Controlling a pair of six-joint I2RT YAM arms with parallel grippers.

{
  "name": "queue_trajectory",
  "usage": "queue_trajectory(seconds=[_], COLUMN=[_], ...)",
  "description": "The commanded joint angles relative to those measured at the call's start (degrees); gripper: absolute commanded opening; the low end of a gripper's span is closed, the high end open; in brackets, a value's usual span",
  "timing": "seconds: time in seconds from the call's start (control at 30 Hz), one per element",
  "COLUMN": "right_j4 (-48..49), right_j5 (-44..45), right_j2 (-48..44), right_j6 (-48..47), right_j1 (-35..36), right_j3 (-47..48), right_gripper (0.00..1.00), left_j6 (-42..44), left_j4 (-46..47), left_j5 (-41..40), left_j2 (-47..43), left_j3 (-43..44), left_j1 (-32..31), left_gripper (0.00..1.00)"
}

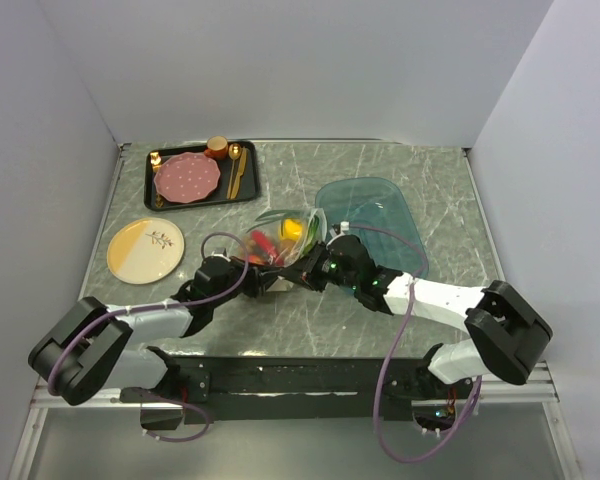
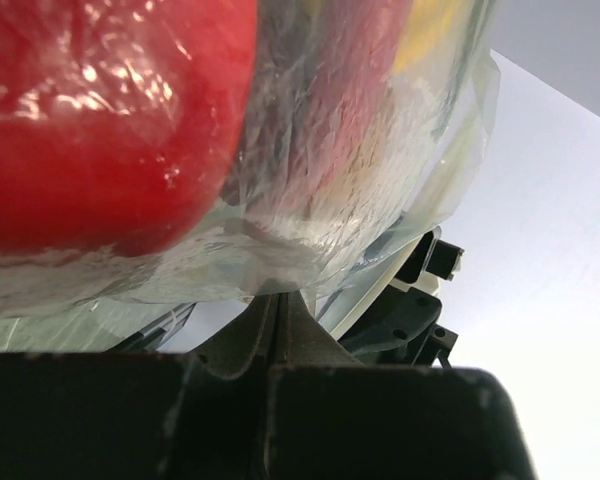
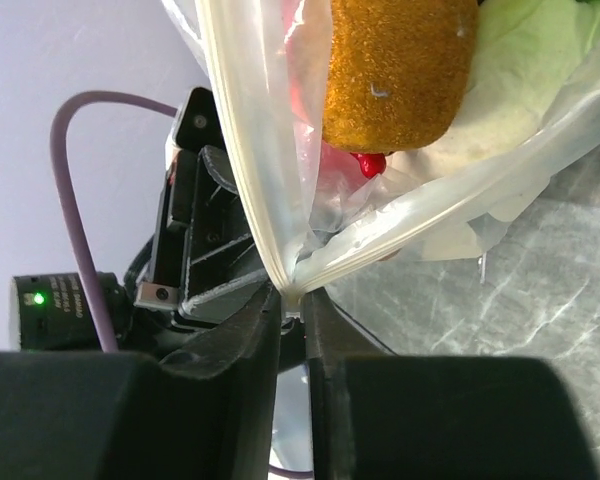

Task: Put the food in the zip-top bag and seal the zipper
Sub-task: Zip the zipper food storage bag at the center of the board.

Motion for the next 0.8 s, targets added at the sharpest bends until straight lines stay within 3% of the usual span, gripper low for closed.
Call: queue_trajectory(seconds=[0.0,0.3,0.77], right_j4=[2.7,-0.5,-2.8], right_j5=[0.1,1.5,0.6], right_j2=[-0.5,-2.8,-5.7], right_j6=[0.1,-1.6,-5.7], right_j1=[-0.5,-4.2,-10.6], right_j3=[0.0,-1.8,-2.2], right_gripper=[0.06,0.01,0.02], left_j6=[-0.2,-2.7,-4.5], left_j4=[2.9,4.7,3.3], left_j5=[0.2,-0.1,-0.3], left_j2=[-0.4,-4.3,-9.8], left_j3=[-0.5,-5.5,-10.3], left_j1=[-0.5,-0.5,0.2], left_gripper=[0.01,0.01,0.01])
